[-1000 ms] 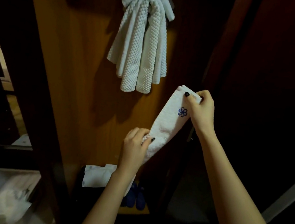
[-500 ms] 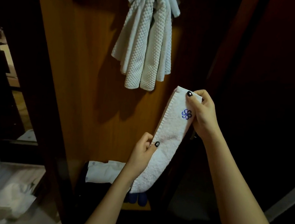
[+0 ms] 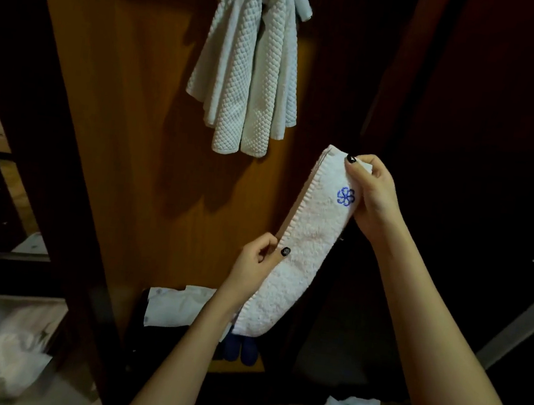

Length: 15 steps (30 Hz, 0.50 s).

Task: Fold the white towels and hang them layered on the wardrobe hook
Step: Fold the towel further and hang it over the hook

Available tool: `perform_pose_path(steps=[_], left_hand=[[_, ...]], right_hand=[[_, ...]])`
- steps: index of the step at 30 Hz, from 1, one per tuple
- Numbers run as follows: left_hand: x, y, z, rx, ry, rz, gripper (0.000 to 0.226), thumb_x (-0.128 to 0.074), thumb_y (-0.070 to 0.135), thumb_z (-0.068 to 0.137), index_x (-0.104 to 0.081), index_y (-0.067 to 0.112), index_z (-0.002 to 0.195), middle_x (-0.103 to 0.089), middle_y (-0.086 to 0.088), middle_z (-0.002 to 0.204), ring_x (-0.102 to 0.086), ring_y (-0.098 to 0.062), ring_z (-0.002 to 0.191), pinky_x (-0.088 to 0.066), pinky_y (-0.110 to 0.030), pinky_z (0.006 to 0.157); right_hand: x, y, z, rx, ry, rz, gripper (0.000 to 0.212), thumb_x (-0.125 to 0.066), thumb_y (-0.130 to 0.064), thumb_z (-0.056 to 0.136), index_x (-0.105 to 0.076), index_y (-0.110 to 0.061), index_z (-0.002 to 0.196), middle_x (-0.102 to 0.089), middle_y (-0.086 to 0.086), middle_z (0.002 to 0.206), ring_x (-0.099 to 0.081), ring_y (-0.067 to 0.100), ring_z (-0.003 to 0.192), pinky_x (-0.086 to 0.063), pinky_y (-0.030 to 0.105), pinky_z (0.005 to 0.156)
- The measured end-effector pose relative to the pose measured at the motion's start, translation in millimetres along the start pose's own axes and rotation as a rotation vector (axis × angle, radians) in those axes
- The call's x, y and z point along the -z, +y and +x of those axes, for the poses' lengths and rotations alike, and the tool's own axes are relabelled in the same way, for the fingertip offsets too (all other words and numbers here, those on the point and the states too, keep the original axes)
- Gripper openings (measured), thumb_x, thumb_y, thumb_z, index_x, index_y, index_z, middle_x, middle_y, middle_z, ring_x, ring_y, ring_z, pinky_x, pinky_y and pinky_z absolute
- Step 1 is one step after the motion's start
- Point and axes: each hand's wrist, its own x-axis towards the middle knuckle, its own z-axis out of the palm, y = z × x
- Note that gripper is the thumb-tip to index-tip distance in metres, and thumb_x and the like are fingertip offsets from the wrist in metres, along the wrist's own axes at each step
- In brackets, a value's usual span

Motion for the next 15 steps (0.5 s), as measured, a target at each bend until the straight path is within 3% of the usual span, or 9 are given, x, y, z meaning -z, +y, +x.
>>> perform_pose_path(steps=[5,7,9,11,13,15], left_hand=[[-0.4,-19.9,-7.2,0.014,-0.028,0.036,0.024,-0.073,0.014,0.087,-0.053,0.024,0.078,-0.045,0.020,0.063,-0.030,-0.004,0.051,-0.024,-0.018,0.051],[-2.5,-26.9,-12.2,0.008,0.016,0.041,0.017,-0.070,0.013,0.089,-0.058,0.024,0.085,-0.053,0.022,0.066,-0.039,0.002,0.050,-0.029,-0.010,0.051],[-3.5,-30.6,-15.9,-0.010,0.062,0.092,0.013,-0.070,0.013,0.089,-0.060,0.021,0.088,-0.058,0.018,0.076,-0.050,0.003,0.061,-0.038,-0.010,0.058],[-2.7,-34.4,-18.6,-0.012,0.060,0.150,0.016,-0.074,0.015,0.086,-0.063,0.014,0.098,-0.064,0.008,0.096,-0.061,-0.004,0.084,-0.048,-0.019,0.070],[-1.8,-40.0,-21.6,-0.018,0.034,0.200,0.028,-0.076,0.014,0.084,-0.063,0.010,0.108,-0.062,0.002,0.109,-0.061,-0.009,0.098,-0.050,-0.024,0.079],[-1.2,-46.0,-25.4,-0.022,0.014,0.236,0.031,-0.076,0.011,0.083,-0.062,0.011,0.111,-0.059,0.002,0.111,-0.058,-0.004,0.099,-0.047,-0.020,0.080]], right_hand=[[12.2,2.4,7.5,-0.028,0.171,-0.022,0.017,-0.058,-0.012,0.097,-0.049,-0.013,0.082,-0.057,0.000,0.069,-0.057,0.008,0.054,-0.048,0.022,0.050],[14.4,3.7,10.0,-0.028,0.222,-0.009,0.018,-0.058,-0.010,0.096,-0.048,-0.013,0.081,-0.054,0.000,0.067,-0.055,0.007,0.050,-0.046,0.022,0.049],[14.2,5.4,12.1,-0.026,0.271,0.024,0.019,-0.057,-0.009,0.097,-0.047,-0.013,0.081,-0.053,0.000,0.067,-0.055,0.005,0.048,-0.045,0.020,0.047],[13.3,6.3,14.8,-0.024,0.310,0.068,0.019,-0.057,-0.008,0.097,-0.046,-0.013,0.081,-0.051,0.000,0.069,-0.053,0.007,0.051,-0.045,0.020,0.048],[13.1,5.9,18.1,-0.021,0.344,0.083,0.020,-0.057,-0.007,0.097,-0.046,-0.013,0.082,-0.051,0.001,0.071,-0.052,0.010,0.056,-0.045,0.023,0.051],[13.1,5.6,21.6,-0.014,0.375,0.089,0.020,-0.056,-0.006,0.097,-0.045,-0.013,0.081,-0.051,0.002,0.073,-0.053,0.011,0.058,-0.045,0.023,0.051]])
